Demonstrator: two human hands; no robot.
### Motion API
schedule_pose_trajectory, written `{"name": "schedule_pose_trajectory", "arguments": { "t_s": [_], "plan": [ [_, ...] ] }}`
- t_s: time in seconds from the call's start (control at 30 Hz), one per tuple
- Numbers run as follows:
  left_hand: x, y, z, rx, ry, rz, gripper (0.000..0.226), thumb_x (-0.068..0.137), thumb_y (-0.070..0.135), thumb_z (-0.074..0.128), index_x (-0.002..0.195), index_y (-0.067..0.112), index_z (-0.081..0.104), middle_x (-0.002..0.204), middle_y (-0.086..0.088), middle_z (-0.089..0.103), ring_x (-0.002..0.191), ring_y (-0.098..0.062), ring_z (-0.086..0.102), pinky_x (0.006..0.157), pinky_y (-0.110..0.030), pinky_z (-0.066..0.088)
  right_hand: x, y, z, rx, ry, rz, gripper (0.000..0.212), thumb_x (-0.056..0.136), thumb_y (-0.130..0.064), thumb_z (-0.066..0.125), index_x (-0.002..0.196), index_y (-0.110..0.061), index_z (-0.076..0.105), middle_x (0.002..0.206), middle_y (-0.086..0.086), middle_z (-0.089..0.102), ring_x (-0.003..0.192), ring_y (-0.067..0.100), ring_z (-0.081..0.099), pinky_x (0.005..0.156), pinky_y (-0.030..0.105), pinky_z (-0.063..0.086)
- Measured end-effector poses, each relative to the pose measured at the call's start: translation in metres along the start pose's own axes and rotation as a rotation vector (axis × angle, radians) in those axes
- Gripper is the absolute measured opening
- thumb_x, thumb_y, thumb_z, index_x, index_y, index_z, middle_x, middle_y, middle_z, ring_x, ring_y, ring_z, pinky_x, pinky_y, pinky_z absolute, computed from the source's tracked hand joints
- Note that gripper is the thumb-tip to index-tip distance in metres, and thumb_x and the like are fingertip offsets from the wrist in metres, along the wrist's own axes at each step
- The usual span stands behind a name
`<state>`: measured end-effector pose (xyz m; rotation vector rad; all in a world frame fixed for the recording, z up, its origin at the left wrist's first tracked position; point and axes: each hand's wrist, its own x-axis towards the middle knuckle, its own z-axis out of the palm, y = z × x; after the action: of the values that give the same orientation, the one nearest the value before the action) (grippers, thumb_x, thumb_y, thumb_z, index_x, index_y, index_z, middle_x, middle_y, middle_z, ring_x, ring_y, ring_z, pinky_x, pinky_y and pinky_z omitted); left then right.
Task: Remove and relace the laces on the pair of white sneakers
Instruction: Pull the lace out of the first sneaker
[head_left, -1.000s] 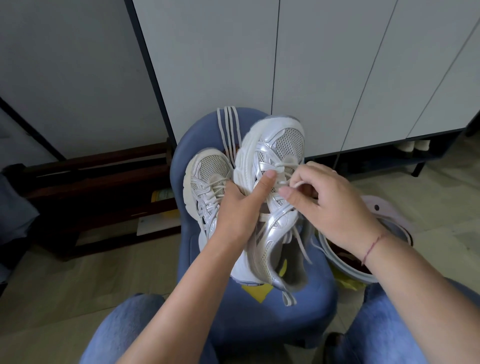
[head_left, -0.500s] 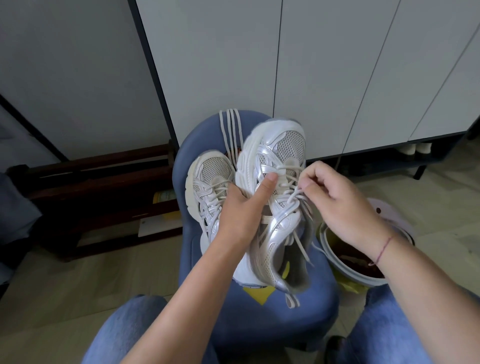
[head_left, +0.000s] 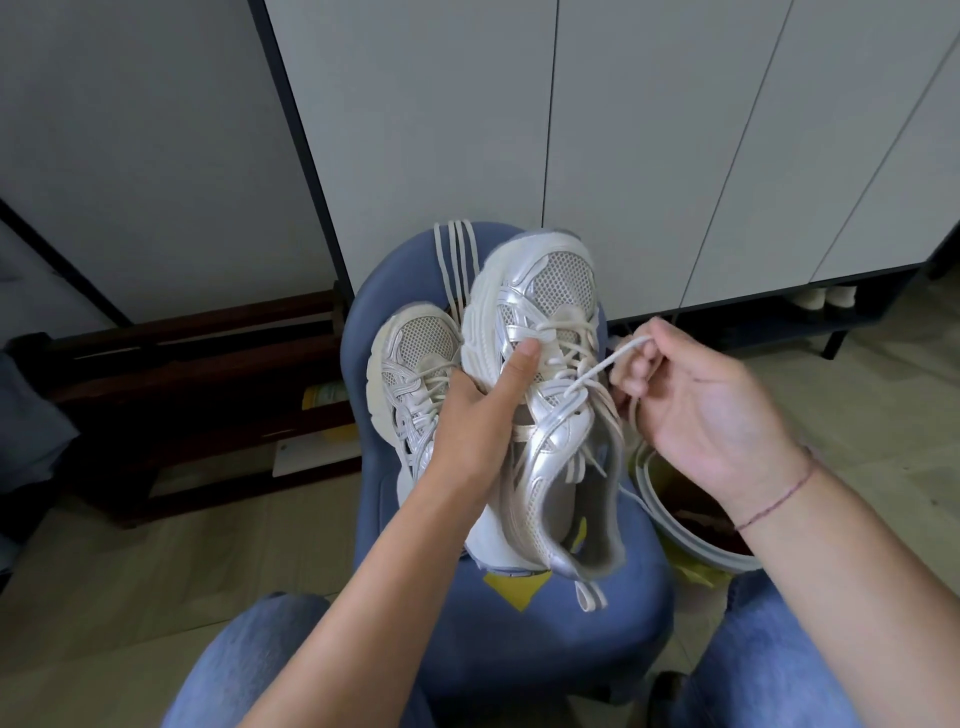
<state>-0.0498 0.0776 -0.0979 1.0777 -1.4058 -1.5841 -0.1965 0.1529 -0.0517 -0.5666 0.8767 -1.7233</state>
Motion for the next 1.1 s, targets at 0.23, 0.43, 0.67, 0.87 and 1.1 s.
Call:
{"name": "schedule_pose_trajectory", "arguments": {
  "t_s": [0.23,0.43,0.67,0.87,1.1],
  "plan": [
    [-0.005,0.0,0.002,0.105,0.088,0.003,0.057,0.076,0.064,0.07,0.106,0.018,0.054,0.09,0.01,0.062,0.088,-0.011,0.063,0.075,-0.026,0.047,-0.009,0.011,-0.006,-1.438,-0.155,-0.582,0.028,0.097,-0.033,0.049,0.078,-0.013,0.055,0.072,-0.006,0.054,0.069,0.008,0.051,0.065,0.025,0.041],
    [-0.001,0.001,0.002,0.033,0.037,0.004,0.094,0.057,0.083,0.072,0.125,0.021,0.058,0.113,0.003,0.072,0.105,-0.018,0.069,0.1,-0.045,0.05,-0.005,0.013,-0.002,-0.851,-0.161,-0.368,0.028,0.094,-0.026,0.054,0.07,-0.013,0.049,0.063,0.001,0.045,0.06,0.01,0.042,0.059,0.021,0.037],
    [-0.001,0.003,0.001,-0.068,-0.008,-0.017,0.098,0.058,0.084,0.071,0.131,0.019,0.058,0.12,0.001,0.071,0.111,-0.021,0.067,0.104,-0.045,0.048,0.003,0.002,-0.006,0.259,-0.049,0.043,0.033,0.09,-0.027,0.046,0.059,-0.018,0.047,0.06,-0.004,0.039,0.054,0.01,0.038,0.07,0.025,0.042],
    [-0.003,0.006,-0.006,-0.131,-0.06,-0.037,0.078,0.073,0.07,0.068,0.132,0.021,0.059,0.119,0.001,0.072,0.111,-0.02,0.068,0.105,-0.045,0.047,0.007,-0.011,-0.016,0.359,-0.024,0.039,0.026,0.091,-0.029,0.045,0.067,-0.02,0.042,0.064,-0.007,0.037,0.055,0.008,0.035,0.074,0.029,0.044],
    [-0.006,0.012,-0.007,-0.164,-0.084,0.018,0.065,0.08,0.058,0.065,0.133,0.021,0.058,0.118,0.0,0.072,0.109,-0.018,0.069,0.105,-0.045,0.048,0.005,0.002,-0.02,-0.782,0.236,-0.228,0.022,0.091,-0.012,0.054,0.069,-0.005,0.054,0.066,0.004,0.05,0.066,0.016,0.047,0.068,0.029,0.04]
  ]
}}
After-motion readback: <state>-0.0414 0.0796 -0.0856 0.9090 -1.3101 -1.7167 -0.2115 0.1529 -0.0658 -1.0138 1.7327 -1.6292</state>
